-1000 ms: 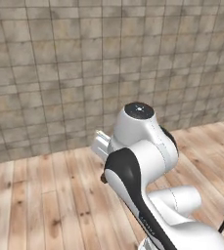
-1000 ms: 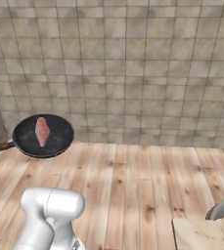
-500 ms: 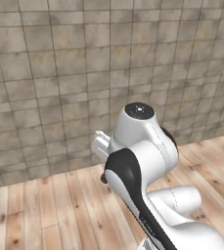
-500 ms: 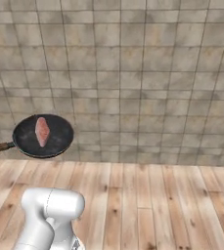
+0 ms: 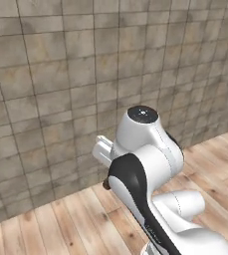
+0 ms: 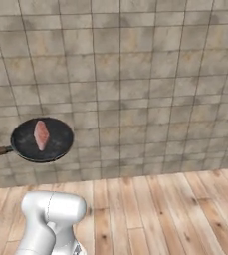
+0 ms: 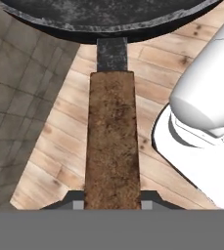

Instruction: Pick up the pan with the steak in it and place it on the dining table. Then place the steak on the plate.

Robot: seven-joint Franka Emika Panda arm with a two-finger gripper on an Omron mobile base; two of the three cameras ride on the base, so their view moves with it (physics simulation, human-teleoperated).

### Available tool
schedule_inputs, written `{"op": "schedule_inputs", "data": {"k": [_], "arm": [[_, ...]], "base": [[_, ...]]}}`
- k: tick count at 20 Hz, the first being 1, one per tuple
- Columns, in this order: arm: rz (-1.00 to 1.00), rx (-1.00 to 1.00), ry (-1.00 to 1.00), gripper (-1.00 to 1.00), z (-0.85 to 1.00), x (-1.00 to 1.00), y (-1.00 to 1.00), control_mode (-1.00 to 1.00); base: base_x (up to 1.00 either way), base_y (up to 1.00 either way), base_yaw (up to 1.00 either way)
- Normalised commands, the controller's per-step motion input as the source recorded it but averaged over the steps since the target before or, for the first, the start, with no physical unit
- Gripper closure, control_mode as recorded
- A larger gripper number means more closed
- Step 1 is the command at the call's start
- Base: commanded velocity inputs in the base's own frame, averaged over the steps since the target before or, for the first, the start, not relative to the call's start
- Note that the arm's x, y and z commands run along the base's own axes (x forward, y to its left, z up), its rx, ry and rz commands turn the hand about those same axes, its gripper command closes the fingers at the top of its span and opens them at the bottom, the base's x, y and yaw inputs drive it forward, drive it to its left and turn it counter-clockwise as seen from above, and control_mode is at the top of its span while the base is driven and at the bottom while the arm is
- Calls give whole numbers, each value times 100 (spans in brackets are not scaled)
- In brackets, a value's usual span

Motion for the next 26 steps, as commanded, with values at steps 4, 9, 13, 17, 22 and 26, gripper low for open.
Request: {"op": "schedule_inputs", "data": {"k": [4,9,13,17,22,26], "arm": [[0,0,0,100,0,0,0,100],[0,0,0,100,0,0,0,100],[0,0,0,100,0,0,0,100],[0,0,0,100,0,0,0,100],[0,0,0,100,0,0,0,100],[0,0,0,100,0,0,0,100]], "base": [[1,25,-50],[0,24,-50],[0,25,-50],[0,25,-50],[0,26,-50],[1,25,-50]]}}
